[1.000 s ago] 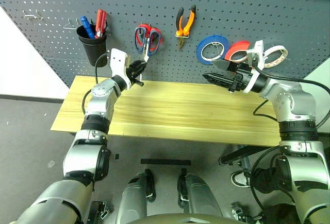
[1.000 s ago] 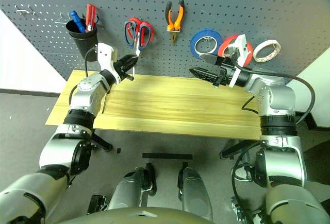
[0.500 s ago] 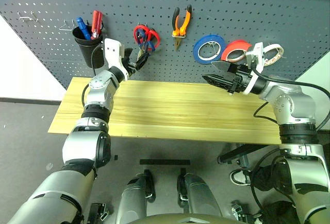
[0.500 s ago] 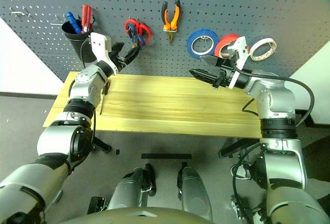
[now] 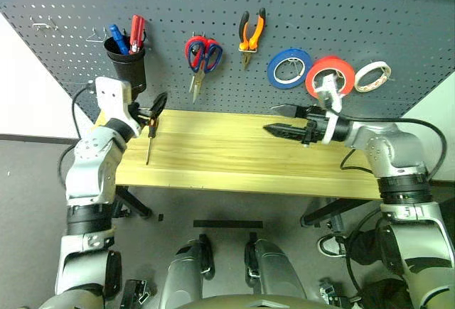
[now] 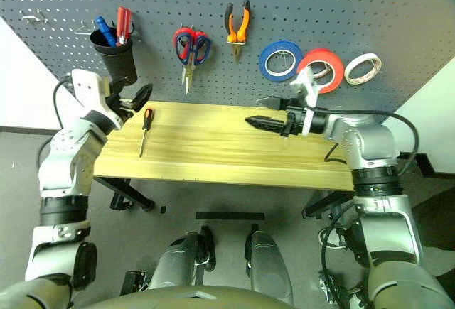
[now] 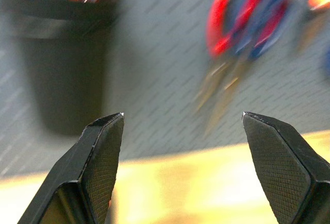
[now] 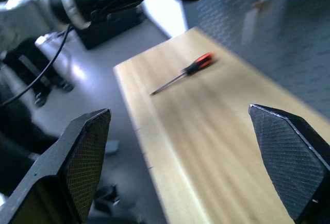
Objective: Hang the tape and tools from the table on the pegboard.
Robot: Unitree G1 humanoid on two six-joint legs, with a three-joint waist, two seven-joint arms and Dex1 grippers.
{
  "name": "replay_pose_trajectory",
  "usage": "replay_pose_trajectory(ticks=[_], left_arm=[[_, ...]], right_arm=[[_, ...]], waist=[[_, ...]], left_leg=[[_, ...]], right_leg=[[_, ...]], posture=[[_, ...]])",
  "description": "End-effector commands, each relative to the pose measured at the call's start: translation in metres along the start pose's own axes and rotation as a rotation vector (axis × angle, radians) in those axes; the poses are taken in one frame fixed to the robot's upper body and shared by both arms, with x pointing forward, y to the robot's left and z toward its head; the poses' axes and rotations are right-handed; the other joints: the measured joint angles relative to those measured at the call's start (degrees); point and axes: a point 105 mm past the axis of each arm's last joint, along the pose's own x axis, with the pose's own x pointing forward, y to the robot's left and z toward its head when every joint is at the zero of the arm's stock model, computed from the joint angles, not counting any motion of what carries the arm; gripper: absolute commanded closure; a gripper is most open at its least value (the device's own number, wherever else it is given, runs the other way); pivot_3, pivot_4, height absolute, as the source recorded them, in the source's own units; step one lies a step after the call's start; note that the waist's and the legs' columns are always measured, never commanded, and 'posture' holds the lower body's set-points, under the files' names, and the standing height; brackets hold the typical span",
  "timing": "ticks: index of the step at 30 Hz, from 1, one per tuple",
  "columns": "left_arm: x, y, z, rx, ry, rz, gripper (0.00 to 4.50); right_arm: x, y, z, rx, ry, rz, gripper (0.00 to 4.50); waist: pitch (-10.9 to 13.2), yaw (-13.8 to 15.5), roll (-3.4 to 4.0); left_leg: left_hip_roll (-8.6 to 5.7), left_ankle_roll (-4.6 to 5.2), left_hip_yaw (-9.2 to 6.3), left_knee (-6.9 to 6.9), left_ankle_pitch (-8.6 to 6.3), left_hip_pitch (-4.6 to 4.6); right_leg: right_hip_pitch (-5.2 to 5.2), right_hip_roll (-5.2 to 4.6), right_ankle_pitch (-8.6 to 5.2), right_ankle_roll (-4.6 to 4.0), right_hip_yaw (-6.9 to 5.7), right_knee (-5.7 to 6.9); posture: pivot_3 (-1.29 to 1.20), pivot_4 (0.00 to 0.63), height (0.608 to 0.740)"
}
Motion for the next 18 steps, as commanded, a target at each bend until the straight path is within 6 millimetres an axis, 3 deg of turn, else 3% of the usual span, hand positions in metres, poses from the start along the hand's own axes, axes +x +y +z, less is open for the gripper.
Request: replay_pose_trajectory(ticks=[1,4,9,15,18], left_arm=[[-0.008,0.023,0.002,-0.027,0.046,0.115,0.68],[-0.009,0.036,-0.014,-0.024,0.139,0.176,0.68],[-0.003,0.044,-0.036,-0.011,0.225,0.203,0.68],[0.015,0.048,-0.033,-0.043,0.258,0.236,0.68],[0.026,0.046,-0.03,-0.034,0.269,0.207,0.68]], right_arm=[[0.017,0.005,0.019,-0.052,0.016,0.034,0.0],[0.029,0.008,0.021,-0.068,0.034,0.058,0.0],[0.052,0.005,0.008,-0.065,0.105,0.072,0.0],[0.062,-0.003,0.005,-0.034,0.132,0.053,0.0],[0.063,-0.005,0.006,-0.044,0.138,0.049,0.0]], waist=[[0.0,0.1,0.0],[-0.06,0.75,-0.09],[-0.06,2.23,-0.1],[0.49,3.53,-0.18],[1.91,4.05,-0.38]], left_leg=[[0.0,-0.01,0.04,-0.04,0.0,-0.04],[0.02,-0.03,0.28,-0.5,0.01,-0.14],[0.21,-0.45,1.1,-1.53,0.26,-0.03],[0.26,-0.69,1.11,-1.32,0.42,-0.14],[0.26,-0.68,1.1,-1.08,0.42,-0.09]], right_leg=[[-0.1,0.0,0.08,-0.03,0.0,-0.02],[-0.3,0.0,0.41,-0.23,0.03,-0.26],[-0.99,-0.08,0.73,-0.57,0.14,-0.59],[-1.24,-0.29,0.75,-0.56,-0.03,-0.61],[-1.16,-0.4,0.75,-0.54,-0.04,-0.62]], posture=[[-0.01,0.139,0.74],[0.0,0.144,0.74],[0.04,0.197,0.74],[0.07,0.302,0.74],[0.06,0.347,0.74]])
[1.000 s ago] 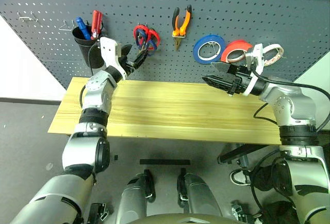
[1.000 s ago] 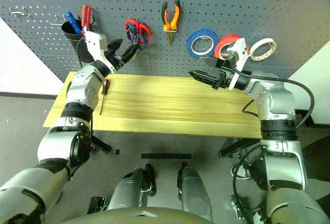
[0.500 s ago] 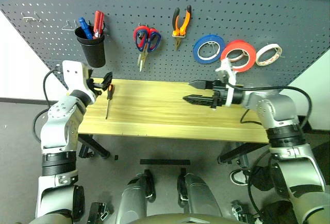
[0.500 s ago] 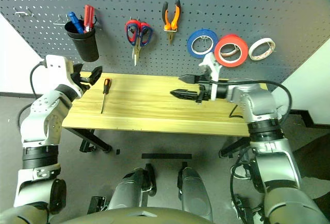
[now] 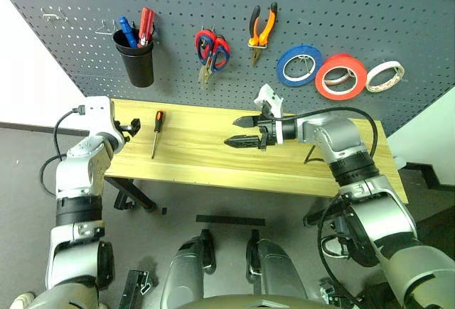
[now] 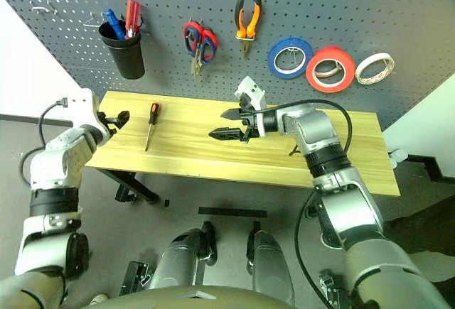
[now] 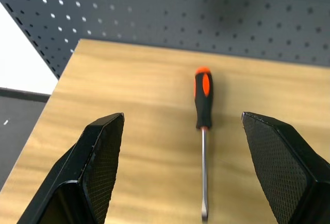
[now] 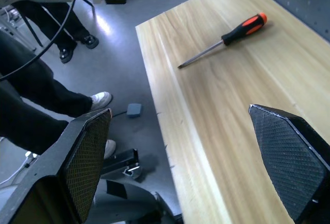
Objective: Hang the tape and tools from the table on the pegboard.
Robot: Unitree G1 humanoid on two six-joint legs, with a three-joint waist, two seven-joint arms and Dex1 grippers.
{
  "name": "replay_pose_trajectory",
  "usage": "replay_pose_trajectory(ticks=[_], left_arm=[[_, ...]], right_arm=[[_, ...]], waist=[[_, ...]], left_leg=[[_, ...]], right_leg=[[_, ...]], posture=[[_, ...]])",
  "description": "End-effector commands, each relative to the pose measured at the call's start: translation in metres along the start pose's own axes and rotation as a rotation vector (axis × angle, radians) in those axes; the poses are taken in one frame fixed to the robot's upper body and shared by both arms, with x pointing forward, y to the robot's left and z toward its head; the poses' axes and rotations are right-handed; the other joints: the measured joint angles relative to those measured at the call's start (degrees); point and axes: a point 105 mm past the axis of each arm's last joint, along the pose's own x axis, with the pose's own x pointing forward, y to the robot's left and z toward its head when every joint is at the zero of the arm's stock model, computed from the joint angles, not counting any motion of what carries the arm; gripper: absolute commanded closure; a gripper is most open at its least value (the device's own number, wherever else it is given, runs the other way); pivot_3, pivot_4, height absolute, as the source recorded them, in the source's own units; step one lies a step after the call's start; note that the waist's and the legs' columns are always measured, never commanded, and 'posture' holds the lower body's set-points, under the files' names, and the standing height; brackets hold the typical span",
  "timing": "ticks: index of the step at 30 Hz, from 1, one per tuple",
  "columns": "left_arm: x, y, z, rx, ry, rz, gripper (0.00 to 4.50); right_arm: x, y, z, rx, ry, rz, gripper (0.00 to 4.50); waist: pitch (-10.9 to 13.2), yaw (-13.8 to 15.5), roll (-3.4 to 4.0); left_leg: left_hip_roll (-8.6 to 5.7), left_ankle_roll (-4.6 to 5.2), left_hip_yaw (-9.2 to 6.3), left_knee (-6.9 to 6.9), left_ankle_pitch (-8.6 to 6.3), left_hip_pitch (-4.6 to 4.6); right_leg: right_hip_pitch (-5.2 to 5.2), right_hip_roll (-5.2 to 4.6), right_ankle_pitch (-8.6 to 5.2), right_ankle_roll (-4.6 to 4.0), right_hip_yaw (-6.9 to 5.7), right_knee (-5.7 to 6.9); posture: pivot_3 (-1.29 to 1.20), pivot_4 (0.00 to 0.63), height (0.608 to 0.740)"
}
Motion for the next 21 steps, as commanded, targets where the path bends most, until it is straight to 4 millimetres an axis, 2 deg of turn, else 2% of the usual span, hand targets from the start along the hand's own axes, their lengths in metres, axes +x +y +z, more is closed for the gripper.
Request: replay_pose_trajectory(ticks=[1,11,15,21], left_arm=[[0.008,0.001,0.011,0.019,-0.006,-0.008,0.68],[0.036,0.004,0.007,-0.01,0.064,0.001,0.68],[0.044,-0.001,0.015,-0.018,0.054,0.013,0.68],[0.051,-0.01,0.033,-0.006,0.034,0.016,0.68]], right_arm=[[0.0,-0.003,0.009,-0.041,-0.01,-0.01,0.0],[0.003,-0.002,0.02,-0.128,-0.036,-0.026,0.0],[0.003,-0.004,0.022,-0.121,-0.045,-0.05,0.0],[0.003,-0.005,0.021,-0.087,-0.053,-0.073,0.0]], waist=[[0.78,0.45,-0.16],[5.55,0.75,-0.39],[7.07,0.77,-0.44],[8.27,0.71,-0.46]], left_leg=[[-0.01,0.0,0.01,0.01,0.0,0.01],[-0.01,0.17,-0.02,0.2,0.4,-0.04],[-0.01,0.24,-0.01,0.18,0.36,-0.12],[-0.01,0.55,-0.01,0.25,0.55,-0.74]], right_leg=[[-0.02,-0.15,0.03,0.04,-0.11,-0.01],[0.06,-0.35,-0.02,0.69,-0.41,0.02],[-0.04,-0.37,-0.05,0.75,-0.43,0.03],[-0.64,-0.36,-0.04,0.77,-0.52,0.13]], posture=[[0.06,0.354,0.74],[0.03,0.429,0.74],[0.02,0.451,0.74],[0.01,0.467,0.74]])
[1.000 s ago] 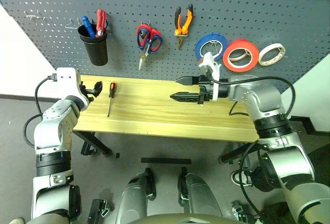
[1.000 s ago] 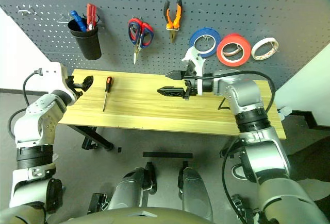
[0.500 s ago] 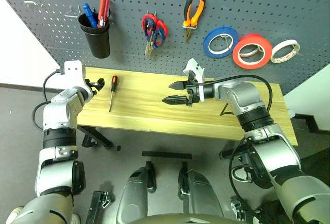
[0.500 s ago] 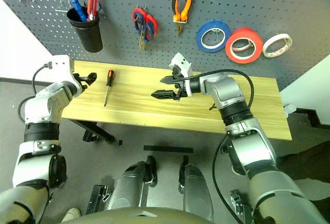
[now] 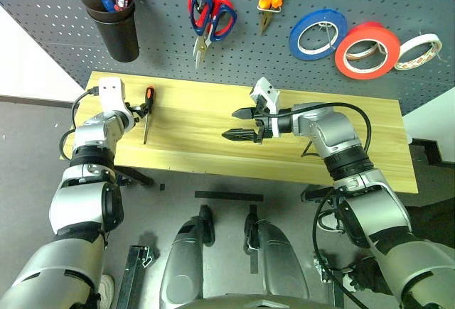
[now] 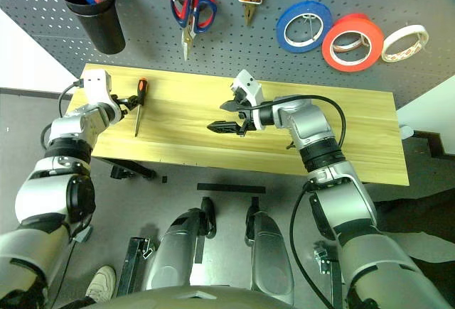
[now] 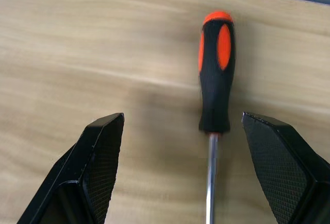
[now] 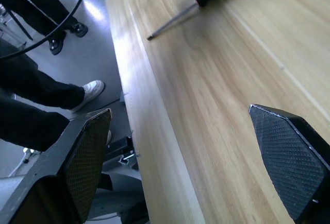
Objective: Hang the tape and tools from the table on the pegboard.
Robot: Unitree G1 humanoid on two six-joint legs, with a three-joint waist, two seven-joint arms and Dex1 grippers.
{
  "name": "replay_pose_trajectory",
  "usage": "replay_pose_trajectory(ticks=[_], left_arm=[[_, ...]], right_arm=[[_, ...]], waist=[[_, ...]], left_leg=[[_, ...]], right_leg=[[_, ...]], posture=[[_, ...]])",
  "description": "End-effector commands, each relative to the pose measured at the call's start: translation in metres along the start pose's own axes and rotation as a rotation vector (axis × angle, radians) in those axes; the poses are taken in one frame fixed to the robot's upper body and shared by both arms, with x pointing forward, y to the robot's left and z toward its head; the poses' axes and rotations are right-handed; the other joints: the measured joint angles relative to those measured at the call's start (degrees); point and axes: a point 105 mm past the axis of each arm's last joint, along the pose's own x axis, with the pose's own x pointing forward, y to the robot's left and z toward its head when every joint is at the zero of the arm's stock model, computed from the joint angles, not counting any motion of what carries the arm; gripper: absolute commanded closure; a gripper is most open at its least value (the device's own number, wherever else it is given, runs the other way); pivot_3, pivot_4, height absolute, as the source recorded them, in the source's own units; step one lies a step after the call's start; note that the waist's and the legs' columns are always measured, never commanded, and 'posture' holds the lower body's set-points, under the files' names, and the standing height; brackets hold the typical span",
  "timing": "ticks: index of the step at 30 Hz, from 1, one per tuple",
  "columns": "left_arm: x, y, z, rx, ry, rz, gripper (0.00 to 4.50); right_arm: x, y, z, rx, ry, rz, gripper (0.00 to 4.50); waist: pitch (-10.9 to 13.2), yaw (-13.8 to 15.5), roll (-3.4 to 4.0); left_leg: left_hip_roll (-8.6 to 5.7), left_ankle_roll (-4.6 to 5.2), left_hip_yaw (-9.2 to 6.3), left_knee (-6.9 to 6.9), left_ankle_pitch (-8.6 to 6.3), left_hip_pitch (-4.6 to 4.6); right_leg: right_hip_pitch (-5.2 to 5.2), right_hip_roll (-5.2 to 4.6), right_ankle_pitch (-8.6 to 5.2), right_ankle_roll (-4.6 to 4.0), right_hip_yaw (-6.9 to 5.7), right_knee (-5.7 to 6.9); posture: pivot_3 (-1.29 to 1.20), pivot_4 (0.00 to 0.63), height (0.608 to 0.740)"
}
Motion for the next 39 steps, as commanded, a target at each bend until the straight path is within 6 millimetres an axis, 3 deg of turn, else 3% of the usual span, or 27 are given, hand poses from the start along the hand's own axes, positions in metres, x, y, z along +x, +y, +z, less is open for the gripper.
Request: replay_pose_trajectory(ticks=[1,9,17,38,39], left_arm=[[0.0,0.002,0.019,0.025,-0.047,0.026,0.68],[0.002,0.006,0.017,-0.001,-0.022,0.094,0.68],[0.002,0.004,0.028,0.003,-0.056,0.113,0.68],[0.004,-0.005,0.03,0.038,-0.051,0.119,0.68],[0.004,-0.004,0.03,0.046,-0.051,0.123,0.84]], right_arm=[[-0.003,0.003,0.017,-0.03,-0.056,-0.007,0.0],[-0.013,0.0,0.007,0.008,-0.041,-0.058,0.0],[-0.035,-0.01,-0.004,0.06,-0.031,-0.158,0.0],[-0.066,-0.011,-0.026,0.16,-0.033,-0.286,0.0],[-0.067,-0.011,-0.027,0.162,-0.03,-0.295,0.0]], waist=[[0.45,-0.03,-0.01],[1.42,-0.13,0.03],[2.69,-0.25,0.06],[4.56,-1.85,0.04],[4.58,-1.88,0.04]], left_leg=[[0.0,0.02,0.01,0.01,0.01,-0.01],[0.0,0.07,0.01,0.05,0.02,-0.09],[0.0,0.04,0.01,0.06,0.01,-0.11],[0.0,0.16,0.05,-0.05,0.07,-0.14],[0.0,0.16,0.05,-0.05,0.07,-0.14]], right_leg=[[-0.01,0.0,0.0,0.0,0.0,0.01],[-0.1,0.0,-0.01,0.03,-0.01,0.06],[-0.12,-0.05,-0.01,0.03,-0.01,0.06],[-0.21,-0.07,-0.05,0.08,-0.03,0.05],[-0.21,-0.07,-0.05,0.08,-0.03,0.05]], posture=[[0.0,0.47,0.74],[-0.04,0.486,0.74],[-0.08,0.516,0.74],[-0.15,0.552,0.74],[-0.16,0.552,0.74]])
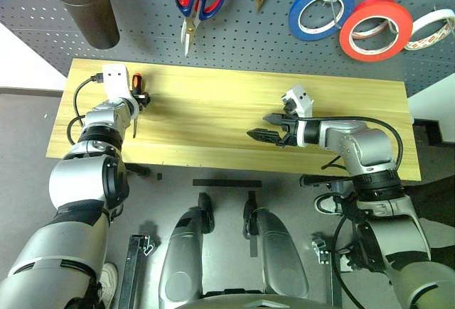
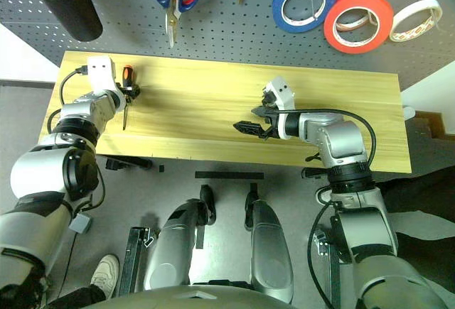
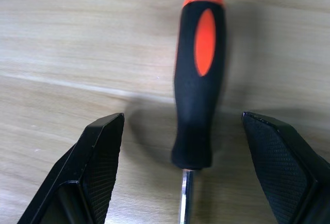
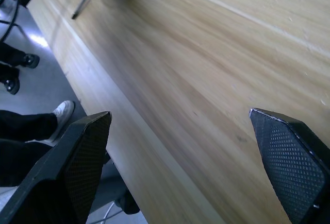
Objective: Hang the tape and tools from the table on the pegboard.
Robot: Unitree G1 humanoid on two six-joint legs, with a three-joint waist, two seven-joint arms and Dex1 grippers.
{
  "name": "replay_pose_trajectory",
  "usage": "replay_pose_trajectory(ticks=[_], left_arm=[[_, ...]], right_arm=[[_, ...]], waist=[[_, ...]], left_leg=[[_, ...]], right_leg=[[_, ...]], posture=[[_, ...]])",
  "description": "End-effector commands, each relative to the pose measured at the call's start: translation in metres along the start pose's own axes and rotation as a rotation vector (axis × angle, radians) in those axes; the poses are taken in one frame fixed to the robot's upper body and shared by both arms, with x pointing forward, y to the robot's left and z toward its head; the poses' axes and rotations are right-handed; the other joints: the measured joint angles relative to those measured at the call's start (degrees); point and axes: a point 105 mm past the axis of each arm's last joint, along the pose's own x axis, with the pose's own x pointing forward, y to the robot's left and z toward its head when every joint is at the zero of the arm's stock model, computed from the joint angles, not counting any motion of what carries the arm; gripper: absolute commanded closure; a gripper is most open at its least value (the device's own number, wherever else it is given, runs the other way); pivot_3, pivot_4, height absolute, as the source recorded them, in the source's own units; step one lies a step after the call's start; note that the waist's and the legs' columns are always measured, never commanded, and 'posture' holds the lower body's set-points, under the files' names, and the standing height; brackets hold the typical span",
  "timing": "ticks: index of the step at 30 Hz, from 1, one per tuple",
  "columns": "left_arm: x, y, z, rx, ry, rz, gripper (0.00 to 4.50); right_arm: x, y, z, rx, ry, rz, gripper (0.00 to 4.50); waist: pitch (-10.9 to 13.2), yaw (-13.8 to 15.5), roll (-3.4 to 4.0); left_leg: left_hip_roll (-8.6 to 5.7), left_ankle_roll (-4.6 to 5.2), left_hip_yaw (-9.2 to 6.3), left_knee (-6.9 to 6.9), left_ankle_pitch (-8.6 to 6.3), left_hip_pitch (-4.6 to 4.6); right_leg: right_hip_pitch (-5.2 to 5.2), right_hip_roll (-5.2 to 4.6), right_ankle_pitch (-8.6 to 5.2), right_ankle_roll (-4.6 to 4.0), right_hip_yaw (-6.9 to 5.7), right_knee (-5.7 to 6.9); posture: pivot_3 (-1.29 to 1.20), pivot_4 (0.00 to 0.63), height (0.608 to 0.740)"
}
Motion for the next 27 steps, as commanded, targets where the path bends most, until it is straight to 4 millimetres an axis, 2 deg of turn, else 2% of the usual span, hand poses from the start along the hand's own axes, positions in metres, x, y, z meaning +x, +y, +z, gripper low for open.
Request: replay_pose_trajectory(ticks=[1,3,9,10,13,19,25,27], left_arm=[[-0.001,0.001,0.013,0.017,-0.039,0.012,1.06],[-0.001,0.001,0.013,0.021,-0.038,0.013,1.59],[-0.001,0.004,0.006,0.023,-0.011,0.026,3.7],[-0.001,0.005,0.005,0.022,-0.007,0.026,3.88],[-0.001,0.005,0.003,0.018,-0.003,0.02,3.88],[-0.001,0.0,-0.002,0.005,0.016,-0.034,3.88],[-0.006,-0.013,-0.002,-0.012,0.081,-0.195,3.88],[-0.014,-0.023,-0.003,0.021,0.126,-0.316,3.88]], right_arm=[[-0.011,-0.003,0.003,-0.011,-0.026,-0.031,0.0],[-0.014,-0.004,0.002,-0.004,-0.029,-0.046,0.0],[-0.017,-0.01,-0.003,-0.003,-0.02,-0.08,0.0],[-0.017,-0.01,-0.003,-0.003,-0.018,-0.081,0.0],[-0.018,-0.011,-0.003,-0.005,-0.017,-0.082,0.0],[-0.012,-0.009,0.002,-0.026,-0.03,-0.049,0.0],[-0.008,0.014,0.005,-0.024,-0.038,0.095,0.0],[-0.006,0.019,0.004,-0.03,-0.036,0.129,0.0]], waist=[[0.03,-0.06,0.0],[0.03,-0.19,0.01],[0.06,-1.24,0.0],[0.06,-1.39,0.0],[0.06,-1.53,0.0],[0.02,-1.47,-0.02],[-0.18,-1.21,-0.09],[-0.3,-1.27,-0.12]], left_leg=[[0.0,0.0,0.0,0.0,0.0,0.0],[0.0,0.01,0.01,0.0,-0.01,0.0],[0.0,0.01,0.01,-0.04,-0.01,0.0],[0.0,0.01,0.01,-0.04,-0.01,0.0],[0.0,0.01,0.02,-0.06,-0.01,0.0],[0.0,0.0,0.05,-0.06,-0.01,0.0],[-0.04,-0.12,0.05,-0.05,-0.07,-0.05],[-0.08,-0.13,0.06,-0.05,-0.07,-0.07]], right_leg=[[0.0,-0.01,0.0,0.0,0.0,0.0],[0.0,-0.01,0.0,0.0,0.0,-0.01],[-0.01,-0.02,-0.01,0.02,0.0,-0.03],[-0.01,-0.02,-0.02,0.02,0.0,-0.03],[-0.02,-0.01,-0.02,0.03,0.0,-0.03],[-0.01,0.0,-0.02,0.04,0.0,-0.02],[0.03,0.01,0.01,0.08,-0.07,-0.04],[0.02,0.02,0.04,0.13,-0.08,-0.06]], posture=[[-0.17,0.551,0.74],[-0.18,0.549,0.74],[-0.18,0.549,0.74],[-0.18,0.546,0.74],[-0.17,0.532,0.74],[-0.14,0.462,0.74],[-0.09,0.379,0.74],[-0.06,0.35,0.74]])
